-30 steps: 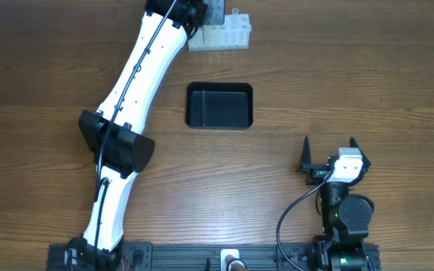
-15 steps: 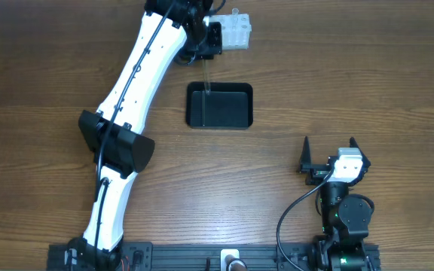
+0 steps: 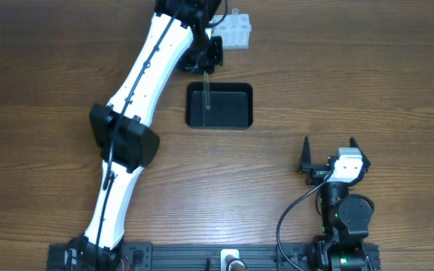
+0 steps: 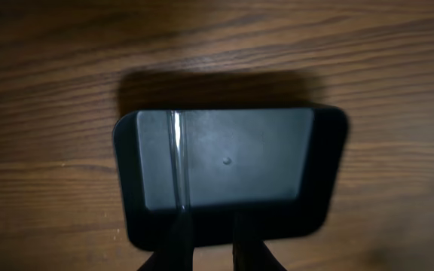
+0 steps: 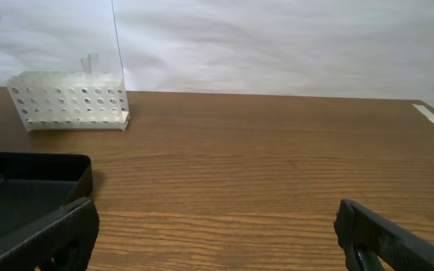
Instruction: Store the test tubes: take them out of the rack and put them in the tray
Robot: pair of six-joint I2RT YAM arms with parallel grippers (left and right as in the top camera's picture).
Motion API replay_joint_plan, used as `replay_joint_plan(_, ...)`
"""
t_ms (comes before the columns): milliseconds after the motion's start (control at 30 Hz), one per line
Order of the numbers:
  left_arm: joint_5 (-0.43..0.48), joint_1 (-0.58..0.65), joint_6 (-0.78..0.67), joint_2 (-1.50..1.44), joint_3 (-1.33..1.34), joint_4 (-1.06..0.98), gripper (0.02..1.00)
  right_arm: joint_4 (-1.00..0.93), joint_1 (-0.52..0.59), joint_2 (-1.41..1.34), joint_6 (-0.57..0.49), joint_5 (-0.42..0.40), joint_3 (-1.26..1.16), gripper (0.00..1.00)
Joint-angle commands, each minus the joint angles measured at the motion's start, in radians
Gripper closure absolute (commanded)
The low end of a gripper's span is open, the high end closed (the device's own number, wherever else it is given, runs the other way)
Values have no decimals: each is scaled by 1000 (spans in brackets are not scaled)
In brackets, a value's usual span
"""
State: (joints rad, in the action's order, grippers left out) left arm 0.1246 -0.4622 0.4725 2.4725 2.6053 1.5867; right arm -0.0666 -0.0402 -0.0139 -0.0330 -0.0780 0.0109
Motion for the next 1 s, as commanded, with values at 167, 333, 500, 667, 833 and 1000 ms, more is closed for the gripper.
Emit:
replay_joint_plan(167, 13, -6, 3, 93, 15, 4, 980, -4, -6, 9, 2, 5, -5, 9)
replay_joint_plan(333, 13, -14, 3, 117, 15, -9, 978, -4, -6, 9, 2, 5, -5, 9)
replay_joint_plan(500, 13, -19, 3, 138, 15, -14, 978, -4, -6, 9, 2, 5, -5, 9)
replay_joint_plan(667, 13, -21, 3, 159, 15, -14, 978, -4, -6, 9, 2, 5, -5, 12)
replay_joint_plan(833, 13, -24, 3, 175, 15, -16, 980, -4, -6, 9, 2, 5, -5, 7)
replay_joint_plan(1000, 14, -25, 3, 181, 15, -34, 978, -4, -6, 9, 2, 5, -5, 9)
